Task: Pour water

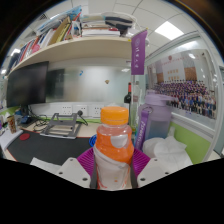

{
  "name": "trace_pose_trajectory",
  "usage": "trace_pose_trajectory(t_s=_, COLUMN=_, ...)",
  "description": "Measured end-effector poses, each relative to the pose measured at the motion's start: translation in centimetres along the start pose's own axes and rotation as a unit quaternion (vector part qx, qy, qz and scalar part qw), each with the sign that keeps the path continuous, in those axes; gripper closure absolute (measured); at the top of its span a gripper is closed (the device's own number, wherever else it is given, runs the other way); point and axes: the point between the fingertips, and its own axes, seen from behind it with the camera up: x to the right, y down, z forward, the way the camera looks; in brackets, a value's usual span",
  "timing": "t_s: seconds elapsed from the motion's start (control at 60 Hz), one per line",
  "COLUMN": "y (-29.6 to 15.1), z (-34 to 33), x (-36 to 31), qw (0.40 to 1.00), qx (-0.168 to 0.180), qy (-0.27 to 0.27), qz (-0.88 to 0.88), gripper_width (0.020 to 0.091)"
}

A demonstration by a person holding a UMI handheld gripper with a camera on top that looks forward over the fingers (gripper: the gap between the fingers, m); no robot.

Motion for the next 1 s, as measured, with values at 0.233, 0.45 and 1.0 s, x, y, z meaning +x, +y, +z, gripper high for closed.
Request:
trace_pose_trajectory(t_s=0.233, y=-0.7, z=0.5, x=-0.3, qw=0.997, qx=-0.005, qy=0.024, qz=-0.073, gripper_width=0.0715)
trace_pose_trajectory(t_s=0.45, y=-6.8, z=0.2, x=-8.5, qw=0.985, qx=-0.002, qy=0.022, qz=-0.171, gripper_width=0.0716)
trace_pose_trajectory(t_s=1.0, y=-14.3, z=5.4, x=-45.6, qw=0.794, qx=0.017, qy=-0.082, qz=-0.602, gripper_width=0.0706)
